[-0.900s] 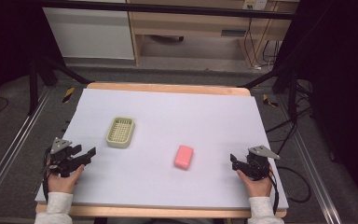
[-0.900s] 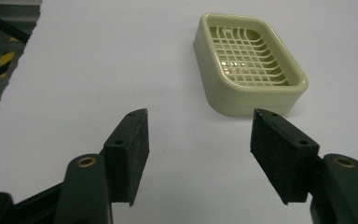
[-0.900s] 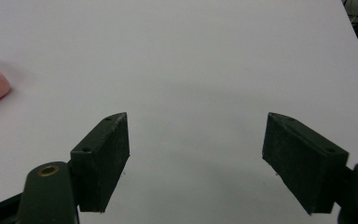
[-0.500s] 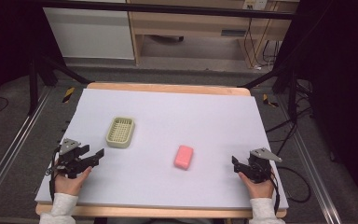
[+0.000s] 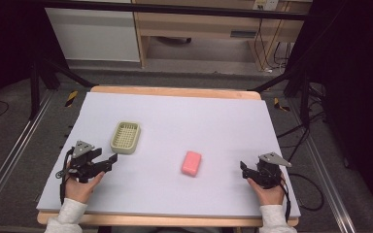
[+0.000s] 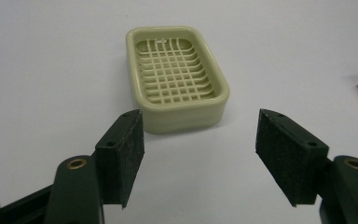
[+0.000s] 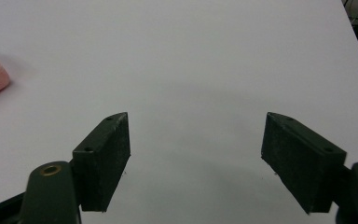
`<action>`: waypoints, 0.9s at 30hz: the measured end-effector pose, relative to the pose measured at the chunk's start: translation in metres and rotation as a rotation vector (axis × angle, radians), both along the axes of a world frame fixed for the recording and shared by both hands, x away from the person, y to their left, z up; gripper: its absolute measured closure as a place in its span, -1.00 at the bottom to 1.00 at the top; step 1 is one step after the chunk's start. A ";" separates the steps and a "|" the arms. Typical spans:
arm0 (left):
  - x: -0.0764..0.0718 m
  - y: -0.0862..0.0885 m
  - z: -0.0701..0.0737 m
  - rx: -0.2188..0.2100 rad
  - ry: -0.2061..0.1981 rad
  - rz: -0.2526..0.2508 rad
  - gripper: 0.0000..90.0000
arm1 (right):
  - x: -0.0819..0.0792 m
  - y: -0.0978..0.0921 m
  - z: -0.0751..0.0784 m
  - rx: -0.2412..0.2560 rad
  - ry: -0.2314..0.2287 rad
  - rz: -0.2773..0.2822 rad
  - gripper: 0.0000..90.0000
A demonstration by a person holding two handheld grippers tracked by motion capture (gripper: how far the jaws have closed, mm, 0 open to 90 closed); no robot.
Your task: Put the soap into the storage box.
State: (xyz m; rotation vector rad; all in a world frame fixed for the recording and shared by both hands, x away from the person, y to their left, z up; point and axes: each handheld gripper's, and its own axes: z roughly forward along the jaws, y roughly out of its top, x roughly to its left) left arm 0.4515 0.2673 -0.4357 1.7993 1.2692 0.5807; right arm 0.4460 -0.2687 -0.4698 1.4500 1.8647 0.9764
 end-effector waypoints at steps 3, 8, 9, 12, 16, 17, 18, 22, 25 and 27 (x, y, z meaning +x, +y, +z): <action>0.002 -0.004 0.003 0.005 -0.001 -0.006 -0.29 | 0.001 0.000 0.001 -0.001 -0.004 -0.001 -0.50; 0.004 -0.010 0.009 -0.009 -0.014 -0.010 -0.30 | 0.000 0.000 0.003 0.005 -0.007 0.007 -0.44; 0.005 -0.014 0.012 -0.013 -0.018 -0.015 -0.31 | 0.000 0.000 0.003 -0.001 -0.006 0.008 -0.43; 0.008 -0.021 0.016 -0.019 -0.022 -0.025 -0.31 | 0.000 0.002 0.001 -0.002 0.004 0.014 -0.41; 0.009 -0.033 0.021 -0.006 -0.035 -0.048 -0.32 | -0.002 0.004 -0.001 0.004 0.007 0.020 -0.38; 0.010 -0.036 0.021 -0.008 -0.036 -0.054 -0.32 | -0.003 0.004 -0.001 0.004 0.009 0.022 -0.37; 0.010 -0.036 0.021 -0.008 -0.036 -0.054 -0.33 | -0.003 0.004 -0.001 0.004 0.009 0.022 -0.37; 0.010 -0.049 0.021 -0.011 -0.034 -0.083 -0.33 | -0.007 0.003 -0.002 0.012 0.005 0.019 -0.32; 0.011 -0.060 0.021 0.004 -0.030 -0.103 -0.33 | -0.010 0.000 -0.002 0.024 -0.002 0.006 -0.26; 0.012 -0.065 0.021 0.010 -0.027 -0.111 -0.33 | -0.010 -0.001 -0.002 0.027 0.003 -0.004 -0.22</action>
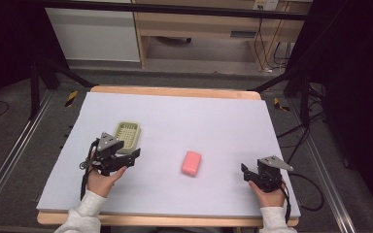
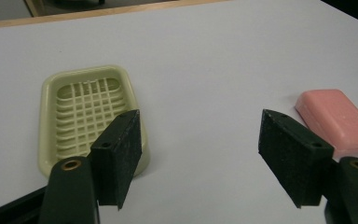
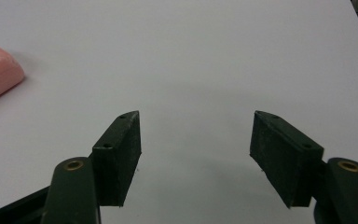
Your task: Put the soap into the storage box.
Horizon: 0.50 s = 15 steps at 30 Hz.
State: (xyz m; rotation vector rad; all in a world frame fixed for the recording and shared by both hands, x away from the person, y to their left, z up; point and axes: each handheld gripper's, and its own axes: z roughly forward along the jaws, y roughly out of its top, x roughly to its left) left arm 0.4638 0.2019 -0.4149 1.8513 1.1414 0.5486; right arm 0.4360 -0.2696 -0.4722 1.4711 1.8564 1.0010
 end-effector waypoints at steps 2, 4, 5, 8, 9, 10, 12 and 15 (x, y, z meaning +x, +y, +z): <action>0.001 -0.005 0.000 -0.006 0.001 -0.005 -0.33 | 0.000 0.000 0.000 -0.004 -0.006 -0.007 -0.18; 0.002 -0.010 0.000 -0.003 0.001 -0.013 -0.33 | -0.001 0.000 0.000 -0.003 -0.009 -0.007 -0.15; 0.003 -0.013 0.000 -0.006 0.001 -0.015 -0.33 | -0.001 0.000 0.000 -0.007 -0.011 -0.007 -0.14; 0.005 -0.018 0.000 0.001 0.005 -0.024 -0.33 | -0.001 0.001 0.000 -0.006 -0.008 -0.009 -0.13; 0.006 -0.022 -0.001 0.001 0.008 -0.032 -0.33 | -0.001 0.001 0.000 -0.008 -0.008 -0.010 -0.12; 0.006 -0.025 -0.001 0.001 0.009 -0.034 -0.33 | -0.001 0.001 0.000 -0.009 -0.008 -0.010 -0.12; 0.008 -0.030 -0.002 0.001 0.012 -0.042 -0.33 | 0.000 0.001 0.000 -0.013 -0.010 -0.010 -0.12; 0.010 -0.037 -0.001 0.000 0.017 -0.054 -0.34 | 0.000 0.001 0.000 -0.015 -0.007 -0.010 -0.13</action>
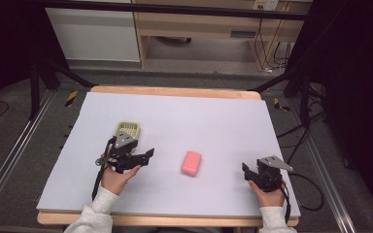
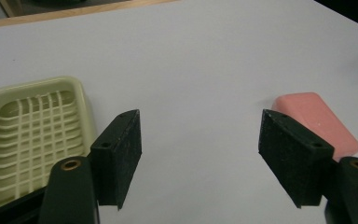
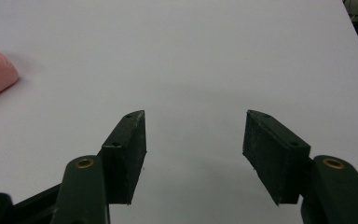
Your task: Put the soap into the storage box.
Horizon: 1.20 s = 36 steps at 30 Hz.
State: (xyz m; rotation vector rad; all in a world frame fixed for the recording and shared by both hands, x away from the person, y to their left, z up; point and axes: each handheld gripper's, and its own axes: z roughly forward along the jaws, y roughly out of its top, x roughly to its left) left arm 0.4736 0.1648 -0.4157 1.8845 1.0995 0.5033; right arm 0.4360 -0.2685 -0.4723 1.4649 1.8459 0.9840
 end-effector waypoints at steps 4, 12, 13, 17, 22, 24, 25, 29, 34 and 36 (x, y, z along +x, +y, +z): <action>0.001 -0.011 0.001 -0.005 0.000 -0.018 -0.34 | 0.000 0.001 0.000 0.002 0.004 0.004 -0.14; 0.002 -0.030 0.001 0.006 -0.002 -0.045 -0.36 | 0.000 0.001 -0.001 -0.007 0.005 0.003 -0.20; 0.002 -0.034 0.000 0.008 -0.002 -0.052 -0.36 | 0.000 0.002 -0.001 -0.013 0.003 0.002 -0.21; 0.003 -0.043 -0.002 0.008 0.005 -0.069 -0.36 | 0.000 0.002 -0.001 -0.011 -0.003 0.002 -0.23; 0.004 -0.052 -0.002 0.008 0.007 -0.086 -0.37 | 0.000 0.002 -0.002 -0.010 -0.004 0.005 -0.23; 0.004 -0.058 -0.003 0.011 0.010 -0.098 -0.37 | 0.000 0.002 -0.002 -0.009 -0.005 0.007 -0.23; 0.005 -0.060 -0.004 0.014 0.012 -0.101 -0.37 | 0.001 0.002 -0.002 -0.010 -0.005 0.007 -0.23; 0.006 -0.068 -0.006 0.021 0.018 -0.110 -0.38 | 0.001 0.002 -0.001 -0.009 -0.006 0.009 -0.23; 0.007 -0.075 -0.008 0.025 0.026 -0.124 -0.39 | 0.000 0.003 -0.001 -0.009 0.000 0.009 -0.22; 0.007 -0.077 -0.008 0.030 0.030 -0.127 -0.40 | 0.000 0.003 -0.001 -0.008 0.000 0.010 -0.22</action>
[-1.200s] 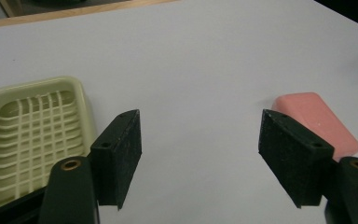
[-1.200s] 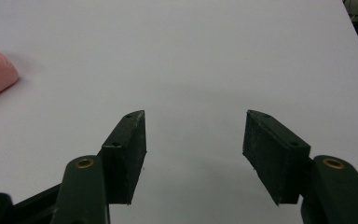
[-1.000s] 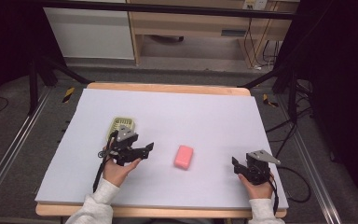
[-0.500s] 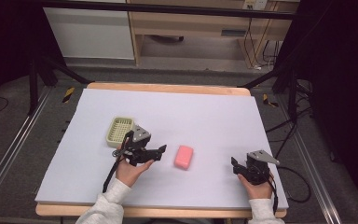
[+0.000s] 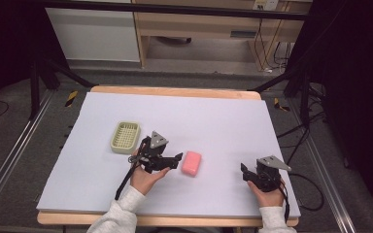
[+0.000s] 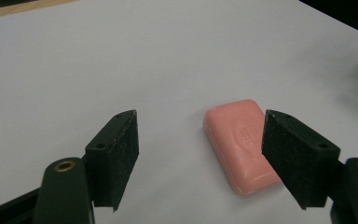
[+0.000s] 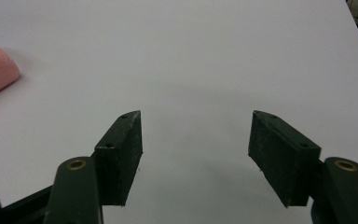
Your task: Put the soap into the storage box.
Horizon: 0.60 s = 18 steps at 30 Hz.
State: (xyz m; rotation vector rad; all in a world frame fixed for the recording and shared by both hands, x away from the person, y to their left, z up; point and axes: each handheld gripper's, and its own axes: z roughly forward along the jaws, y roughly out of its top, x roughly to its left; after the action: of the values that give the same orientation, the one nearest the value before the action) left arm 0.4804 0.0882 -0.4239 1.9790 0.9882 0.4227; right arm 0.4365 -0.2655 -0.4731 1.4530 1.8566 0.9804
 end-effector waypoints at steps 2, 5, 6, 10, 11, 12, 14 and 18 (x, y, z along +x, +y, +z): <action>0.001 -0.004 -0.001 0.003 0.006 -0.006 -0.41 | 0.000 0.000 0.000 -0.001 0.003 0.000 -0.22; 0.001 -0.008 -0.002 0.006 0.009 -0.018 -0.44 | 0.000 0.001 -0.001 -0.001 0.003 0.000 -0.21; 0.001 -0.010 -0.002 0.008 0.012 -0.019 -0.44 | 0.000 0.000 0.000 0.002 0.004 0.000 -0.20; 0.002 -0.017 -0.004 0.023 0.017 -0.027 -0.48 | 0.000 0.000 0.000 0.002 0.000 0.001 -0.19; 0.002 -0.018 -0.004 0.026 0.019 -0.029 -0.48 | 0.000 0.000 0.000 0.001 0.000 0.000 -0.18; 0.002 -0.020 -0.004 0.034 0.020 -0.035 -0.49 | 0.000 0.000 0.000 0.003 0.001 0.001 -0.17; 0.001 -0.023 -0.004 0.034 0.018 -0.036 -0.49 | 0.000 0.000 0.001 0.007 0.000 0.004 -0.14; 0.001 -0.028 -0.005 0.043 0.021 -0.049 -0.51 | 0.000 0.000 0.001 0.002 0.002 0.005 -0.13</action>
State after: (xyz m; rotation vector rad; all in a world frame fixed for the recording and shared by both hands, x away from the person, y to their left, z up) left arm 0.4814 0.0599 -0.4291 2.0462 0.9496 0.3998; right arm 0.4363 -0.2656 -0.4725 1.4519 1.8627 0.9841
